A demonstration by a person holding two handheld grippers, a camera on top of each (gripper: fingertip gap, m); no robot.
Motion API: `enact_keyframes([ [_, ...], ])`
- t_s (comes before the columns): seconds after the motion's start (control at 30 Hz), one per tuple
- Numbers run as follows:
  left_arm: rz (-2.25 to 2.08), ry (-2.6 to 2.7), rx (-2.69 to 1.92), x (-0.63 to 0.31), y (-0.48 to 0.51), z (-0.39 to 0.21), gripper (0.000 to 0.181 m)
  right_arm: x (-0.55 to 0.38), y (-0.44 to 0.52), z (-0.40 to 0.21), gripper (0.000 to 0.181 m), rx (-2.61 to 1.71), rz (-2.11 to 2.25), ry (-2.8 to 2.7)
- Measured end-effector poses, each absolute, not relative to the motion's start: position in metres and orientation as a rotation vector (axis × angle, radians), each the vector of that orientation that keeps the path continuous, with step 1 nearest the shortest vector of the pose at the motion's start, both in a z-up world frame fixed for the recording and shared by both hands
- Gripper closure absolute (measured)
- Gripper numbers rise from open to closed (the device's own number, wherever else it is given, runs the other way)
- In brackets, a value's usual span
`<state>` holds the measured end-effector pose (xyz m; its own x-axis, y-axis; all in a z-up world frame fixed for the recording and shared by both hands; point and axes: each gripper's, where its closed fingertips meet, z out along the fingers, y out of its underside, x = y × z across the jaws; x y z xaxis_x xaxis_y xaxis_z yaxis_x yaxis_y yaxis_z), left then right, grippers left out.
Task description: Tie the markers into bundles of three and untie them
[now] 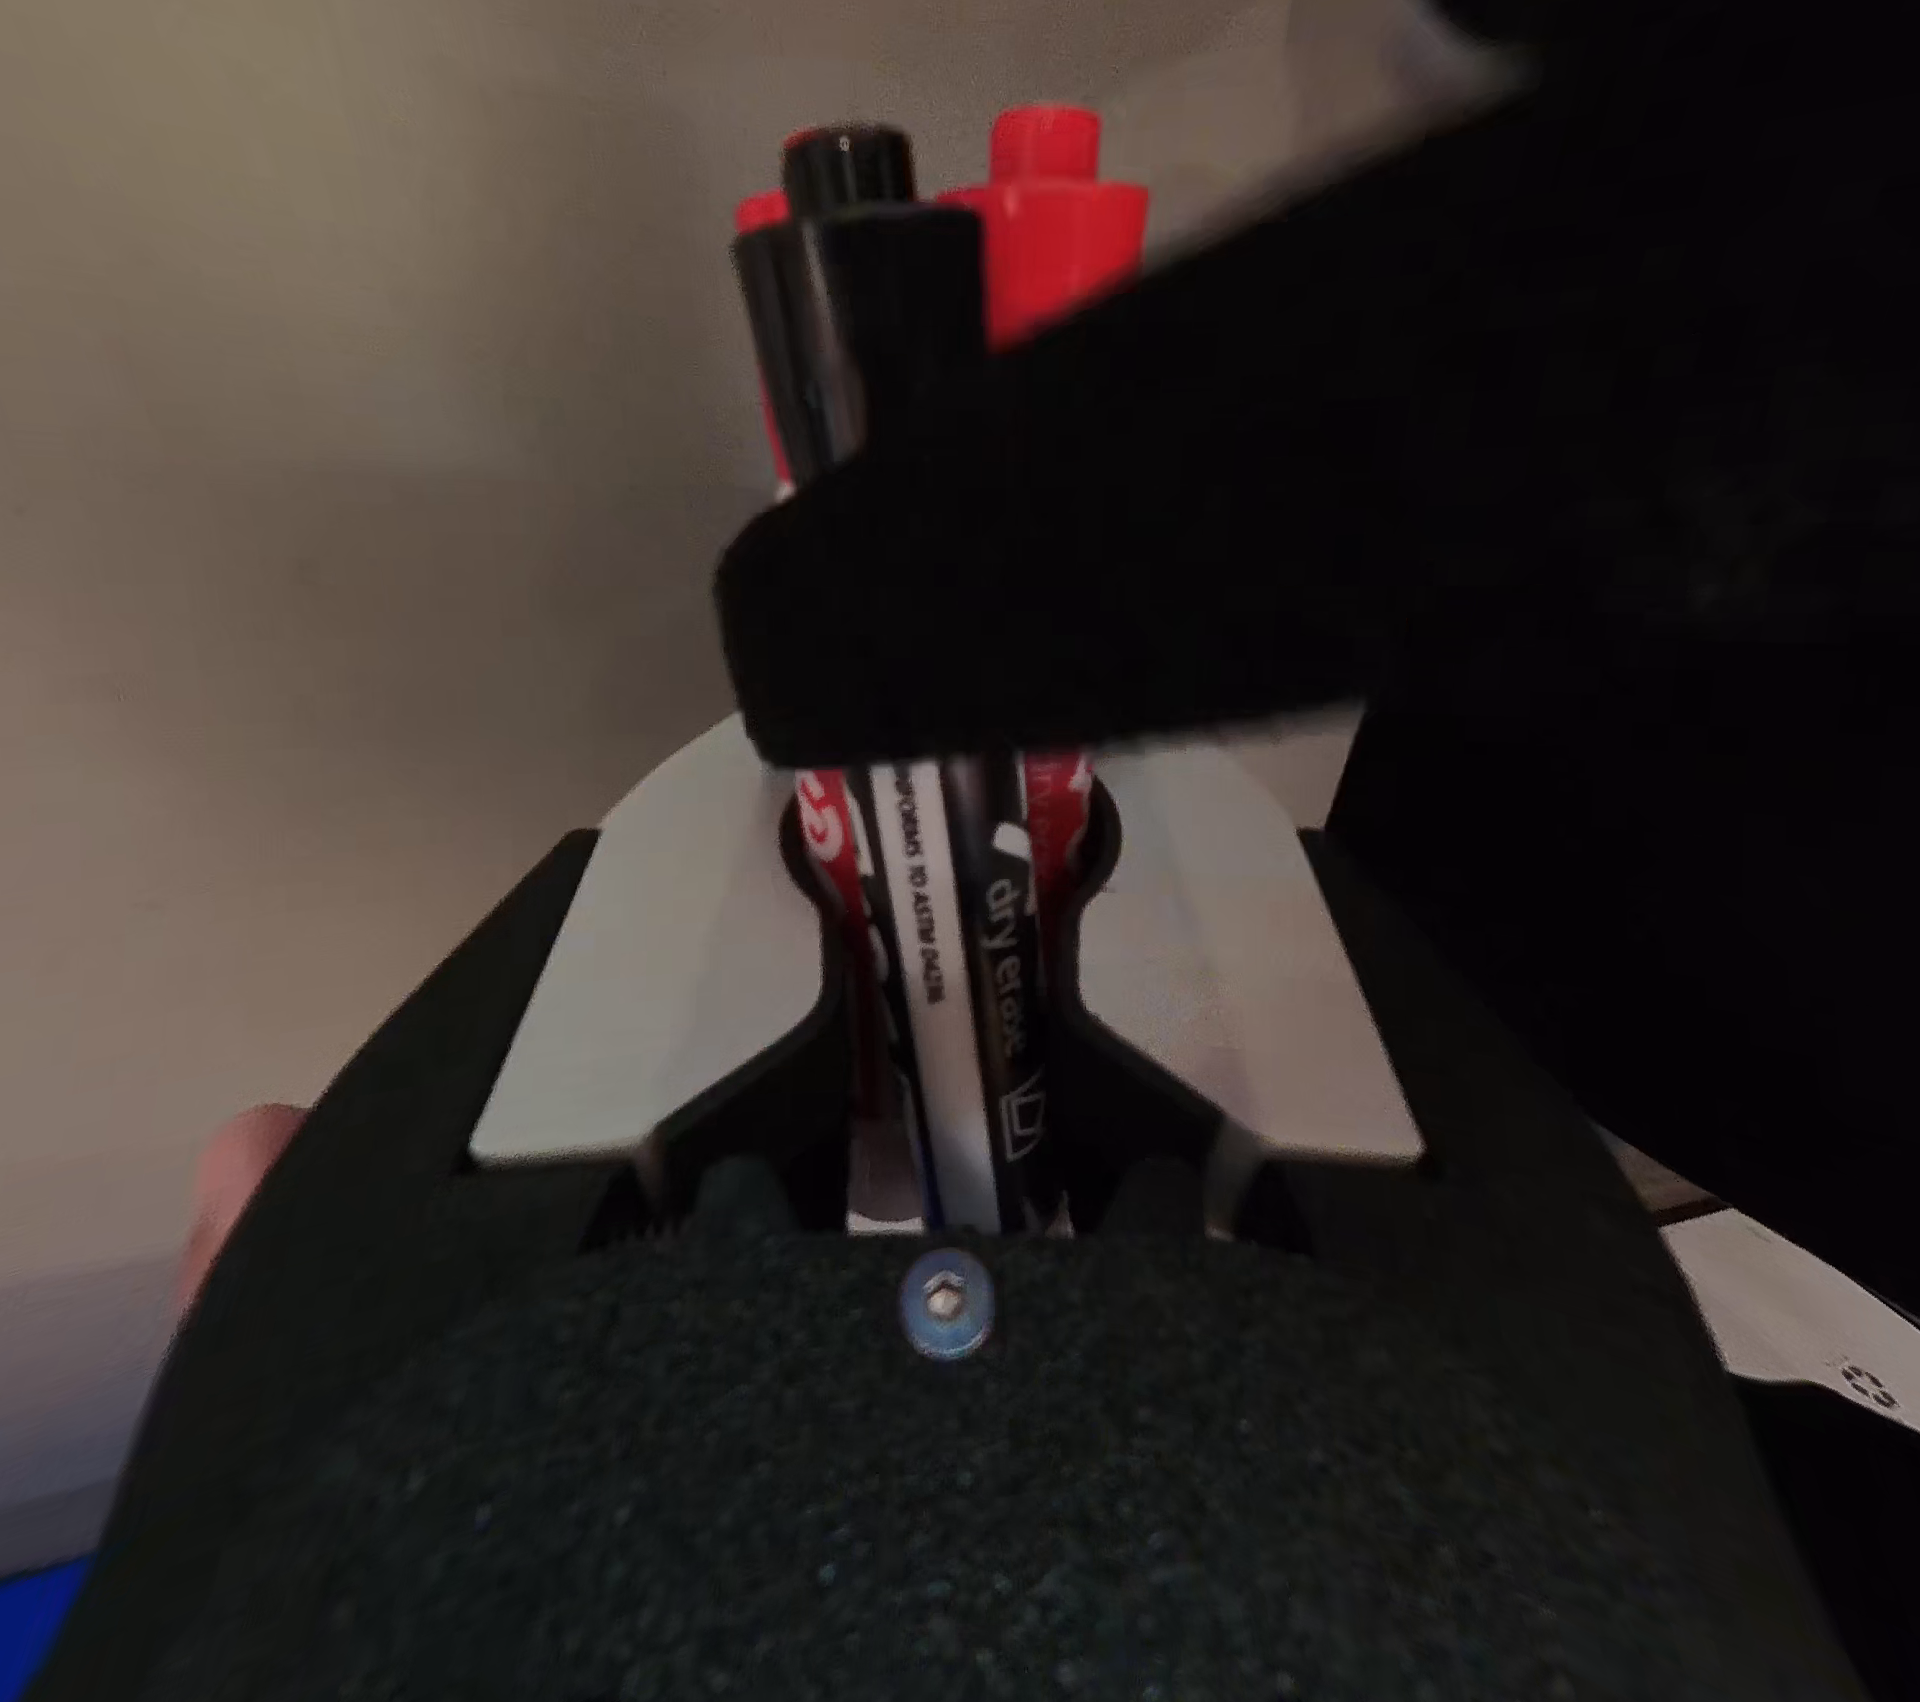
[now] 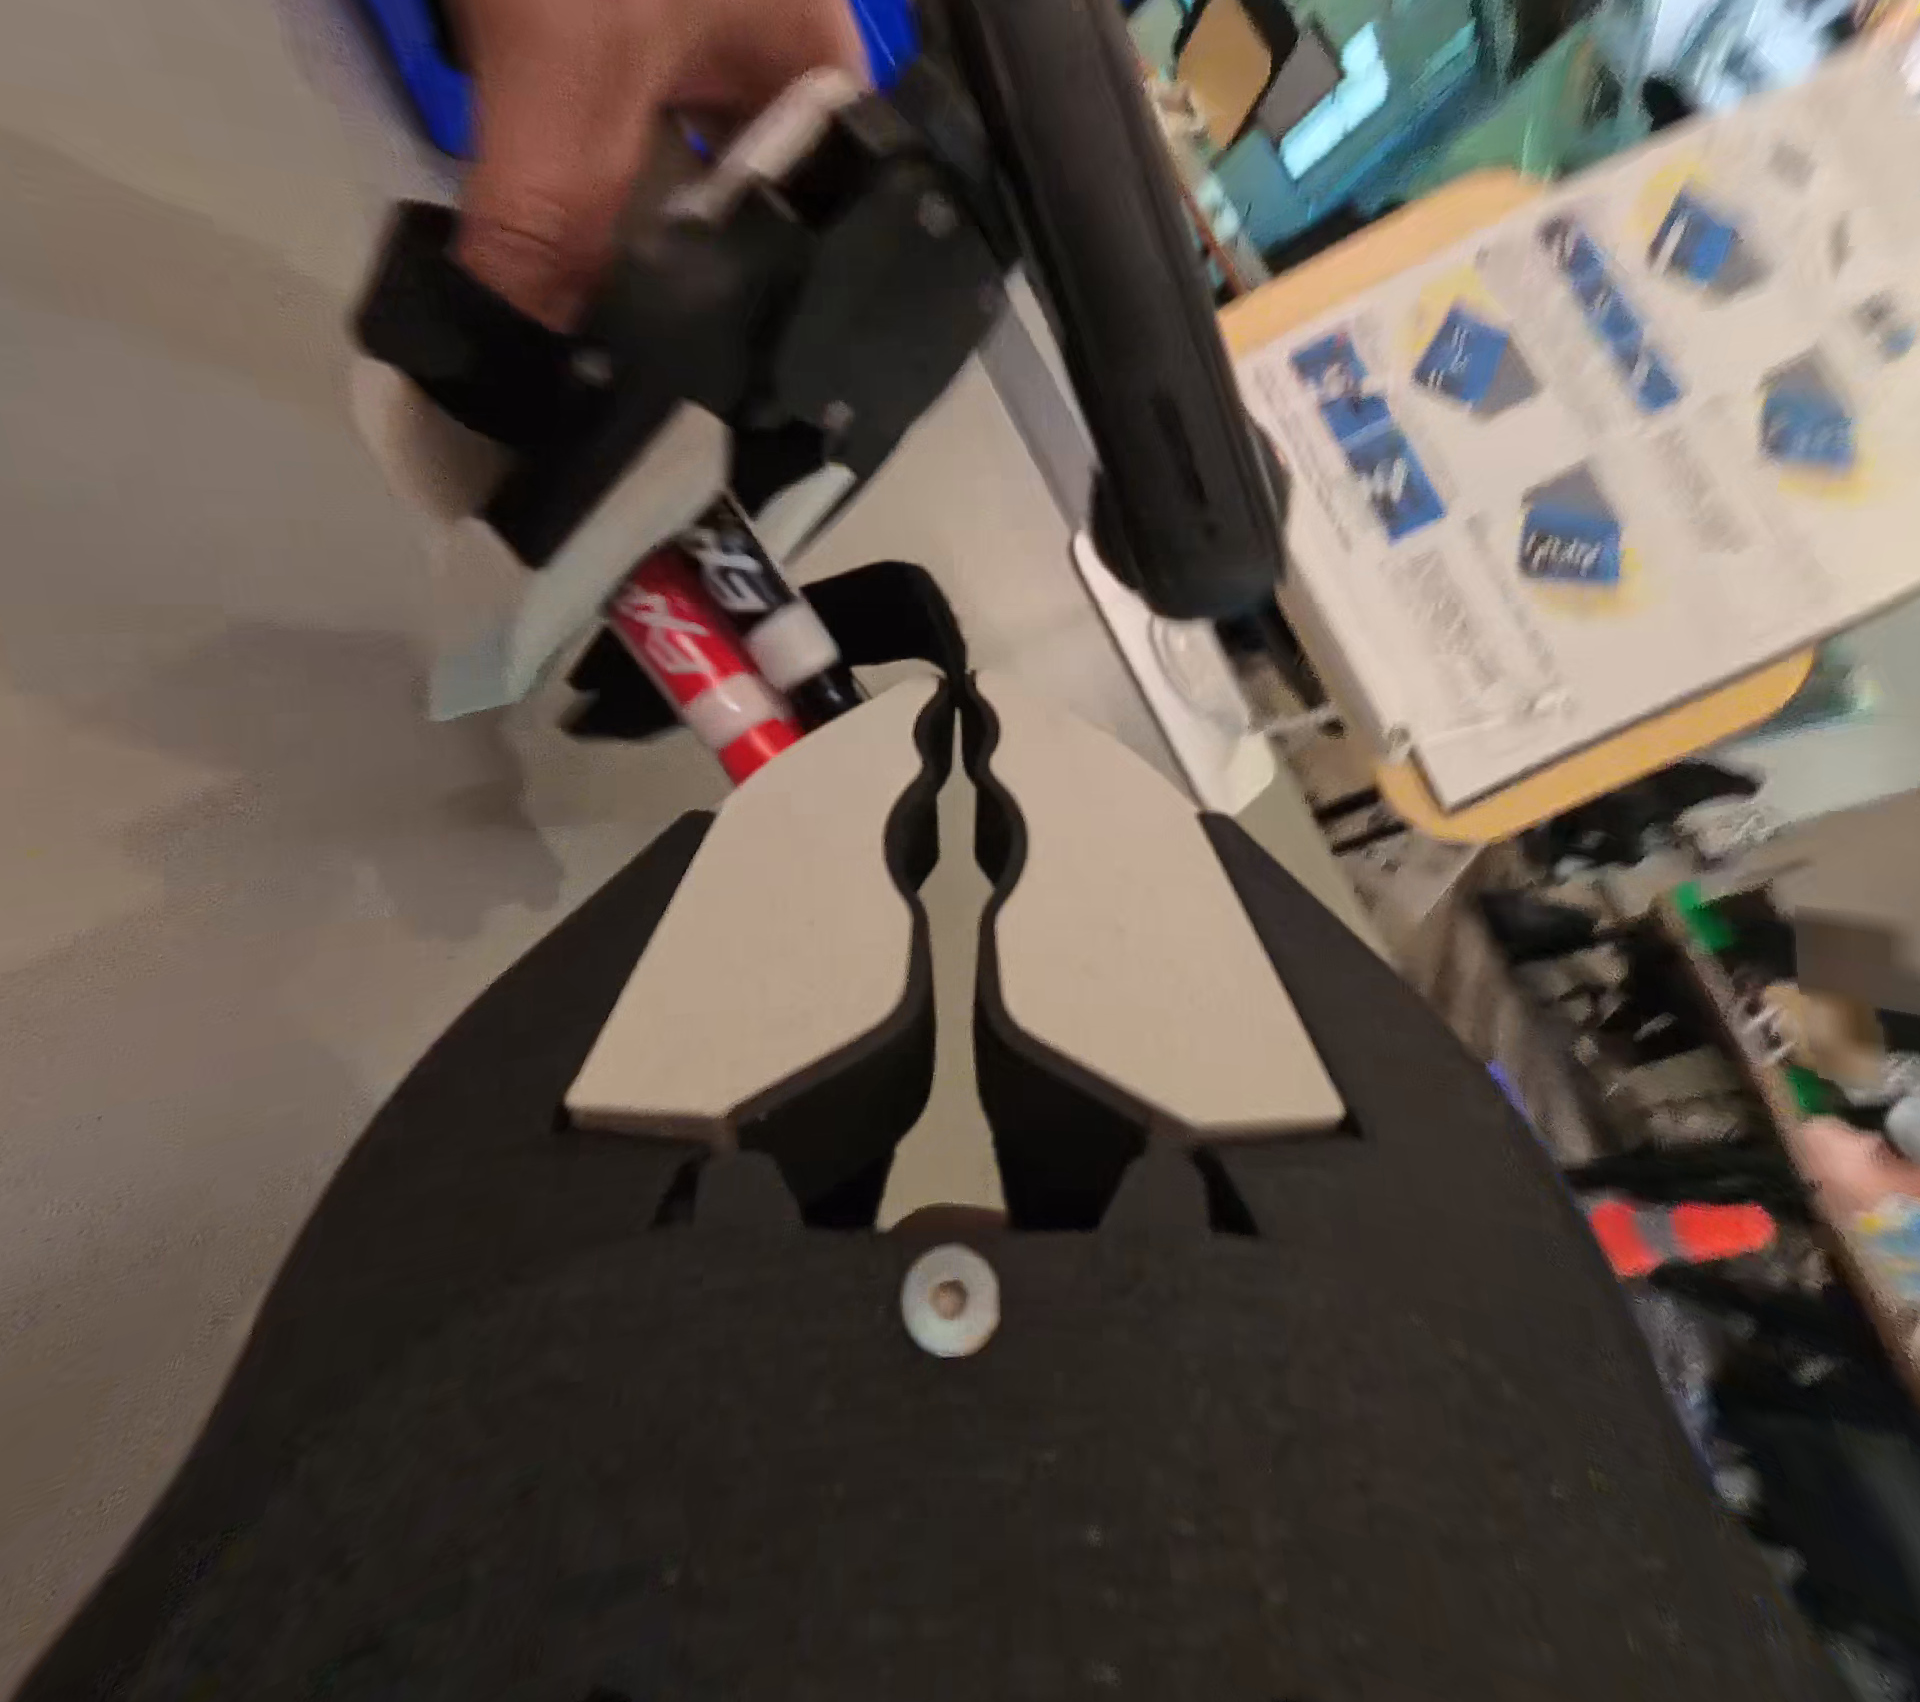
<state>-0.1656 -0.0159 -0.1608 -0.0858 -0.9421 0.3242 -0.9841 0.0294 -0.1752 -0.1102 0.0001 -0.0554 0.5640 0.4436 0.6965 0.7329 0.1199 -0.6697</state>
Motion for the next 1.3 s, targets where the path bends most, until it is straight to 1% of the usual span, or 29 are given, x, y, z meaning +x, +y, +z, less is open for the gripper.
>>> enact_keyframes([
  [0.13, 0.522, -2.219, 2.019, -0.164, -0.023, -0.157, 0.139, -0.138, -0.028, -0.077, 0.181, -1.426, -0.337, -1.262],
  [0.27, 0.502, -2.290, 1.988, -0.164, -0.025, -0.152, 0.139, -0.140, -0.040, -0.096, 0.180, -1.462, -0.289, -1.292],
  [0.43, 0.447, -2.377, 1.999, -0.154, -0.008, -0.153, 0.140, -0.130, -0.029, -0.113, 0.174, -1.572, -0.174, -1.287],
  [0.63, 0.332, -2.359, 2.070, -0.149, 0.024, -0.163, 0.139, -0.115, -0.003, -0.120, 0.174, -1.594, -0.257, -1.330],
  [0.93, 0.321, -2.332, 2.118, -0.149, 0.043, -0.173, 0.139, -0.104, 0.005, -0.133, 0.172, -1.650, -0.176, -1.297],
  [1.07, 0.345, -2.326, 2.095, -0.151, 0.039, -0.173, 0.139, -0.111, 0.004, -0.121, 0.145, -1.700, 0.053, -1.164],
  [1.1, 0.355, -2.330, 2.079, -0.151, 0.036, -0.174, 0.140, -0.116, 0.007, -0.114, 0.128, -1.685, 0.098, -1.119],
  [1.13, 0.368, -2.337, 2.056, -0.151, 0.034, -0.174, 0.140, -0.121, 0.012, -0.109, 0.116, -1.657, 0.101, -1.112],
  [1.2, 0.401, -2.343, 2.013, -0.149, 0.029, -0.175, 0.141, -0.118, 0.026, -0.119, 0.126, -1.636, -0.047, -1.205],
  [1.23, 0.380, -2.337, 2.015, -0.150, 0.031, -0.177, 0.140, -0.115, 0.032, -0.121, 0.137, -1.614, -0.118, -1.223],
  [1.27, 0.341, -2.330, 2.029, -0.151, 0.035, -0.180, 0.141, -0.113, 0.035, -0.121, 0.139, -1.603, -0.133, -1.230],
  [1.3, 0.320, -2.329, 2.038, -0.153, 0.039, -0.182, 0.140, -0.113, 0.032, -0.121, 0.137, -1.613, -0.100, -1.229],
])
